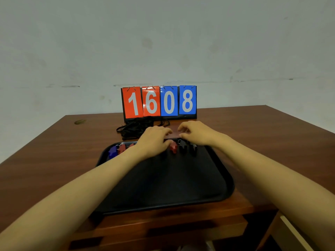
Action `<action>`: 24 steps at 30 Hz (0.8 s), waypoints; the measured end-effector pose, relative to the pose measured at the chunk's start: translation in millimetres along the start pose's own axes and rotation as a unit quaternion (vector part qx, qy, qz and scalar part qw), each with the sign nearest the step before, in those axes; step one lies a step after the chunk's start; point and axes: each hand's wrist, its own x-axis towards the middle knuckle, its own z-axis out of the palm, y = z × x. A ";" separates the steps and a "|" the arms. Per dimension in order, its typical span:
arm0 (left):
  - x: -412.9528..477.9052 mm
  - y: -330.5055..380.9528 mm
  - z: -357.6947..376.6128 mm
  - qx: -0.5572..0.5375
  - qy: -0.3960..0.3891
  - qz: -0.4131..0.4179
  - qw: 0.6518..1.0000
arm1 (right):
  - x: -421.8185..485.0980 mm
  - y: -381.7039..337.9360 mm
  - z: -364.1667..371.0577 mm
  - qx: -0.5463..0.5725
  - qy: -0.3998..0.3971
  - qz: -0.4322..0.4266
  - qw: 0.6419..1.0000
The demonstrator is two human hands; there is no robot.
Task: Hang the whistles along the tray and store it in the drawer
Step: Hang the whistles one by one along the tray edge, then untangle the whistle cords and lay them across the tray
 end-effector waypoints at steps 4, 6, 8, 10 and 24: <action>-0.1 -42.7 -21.6 -0.026 0.010 -0.083 0.996 | 37.0 -22.0 3.2 0.007 -0.021 -0.039 0.999; 0.9 -68.9 -29.6 -0.053 0.007 -0.143 0.988 | 61.4 -31.2 8.5 -0.009 -0.044 -0.048 0.998; 2.4 -93.8 -33.7 -0.083 0.000 -0.197 0.977 | 87.5 -39.4 17.1 -0.033 -0.073 -0.052 0.995; 5.2 -114.2 -34.6 -0.102 -0.014 -0.225 0.969 | 112.0 -46.6 27.3 -0.064 -0.104 -0.060 0.991; 14.3 -160.6 -3.9 -0.087 -0.051 -0.231 0.968 | 151.9 -38.7 57.8 -0.155 -0.093 -0.057 0.982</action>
